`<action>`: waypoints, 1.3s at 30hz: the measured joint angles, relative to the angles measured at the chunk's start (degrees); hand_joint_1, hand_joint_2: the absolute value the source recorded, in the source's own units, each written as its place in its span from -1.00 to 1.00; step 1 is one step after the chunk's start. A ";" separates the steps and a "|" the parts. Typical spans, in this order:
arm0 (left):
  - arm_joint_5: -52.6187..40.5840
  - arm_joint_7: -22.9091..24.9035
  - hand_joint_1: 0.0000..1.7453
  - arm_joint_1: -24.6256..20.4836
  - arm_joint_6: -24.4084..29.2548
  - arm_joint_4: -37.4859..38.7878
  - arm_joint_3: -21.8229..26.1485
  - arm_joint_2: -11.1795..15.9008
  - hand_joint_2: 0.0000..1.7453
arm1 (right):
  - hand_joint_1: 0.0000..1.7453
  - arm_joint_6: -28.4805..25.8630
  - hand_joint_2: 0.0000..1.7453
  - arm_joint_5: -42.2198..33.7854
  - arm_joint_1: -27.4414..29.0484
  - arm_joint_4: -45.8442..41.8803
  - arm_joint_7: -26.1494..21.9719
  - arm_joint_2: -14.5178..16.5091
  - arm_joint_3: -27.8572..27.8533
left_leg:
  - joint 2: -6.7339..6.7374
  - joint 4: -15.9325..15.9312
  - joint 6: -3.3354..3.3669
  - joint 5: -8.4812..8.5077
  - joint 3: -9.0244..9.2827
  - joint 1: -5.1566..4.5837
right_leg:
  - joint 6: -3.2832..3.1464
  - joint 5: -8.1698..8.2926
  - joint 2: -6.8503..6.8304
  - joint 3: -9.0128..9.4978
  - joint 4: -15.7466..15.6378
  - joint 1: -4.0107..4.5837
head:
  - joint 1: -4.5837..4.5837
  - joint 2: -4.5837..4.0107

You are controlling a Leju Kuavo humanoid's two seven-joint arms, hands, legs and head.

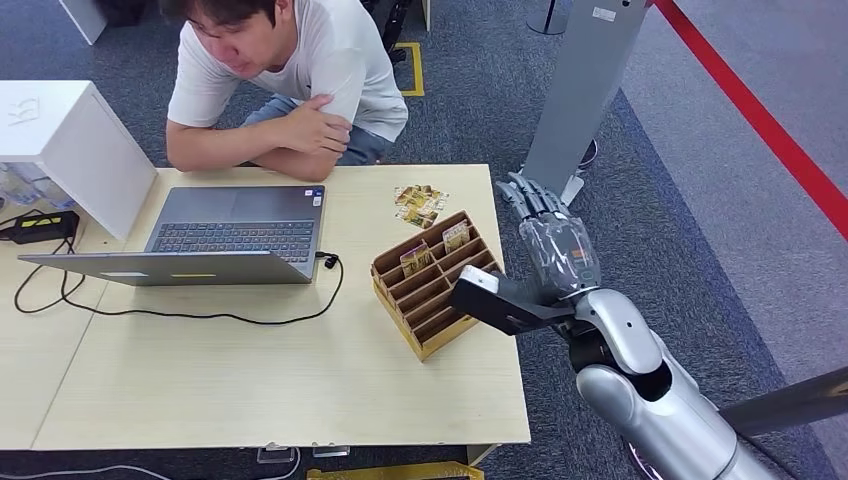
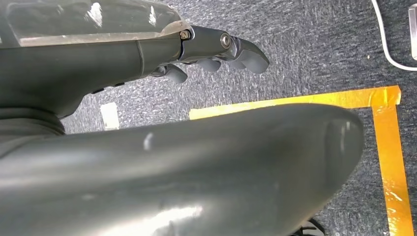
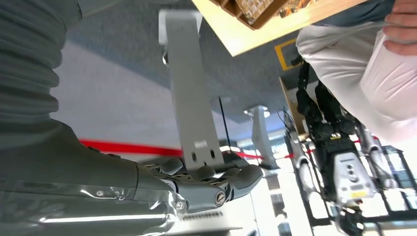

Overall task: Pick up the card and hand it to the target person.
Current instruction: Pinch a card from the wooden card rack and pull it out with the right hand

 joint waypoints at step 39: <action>0.99 1.44 -1.00 0.00 -0.01 -0.02 -0.02 -0.02 -1.00 | 0.02 -3.65 1.00 9.44 -12.41 21.13 -7.59 12.55 24.99 | -0.01 0.00 -0.01 0.01 -0.03 0.03 | -0.01 -0.01 0.00 -0.03 0.01 0.02 | 0.03 0.00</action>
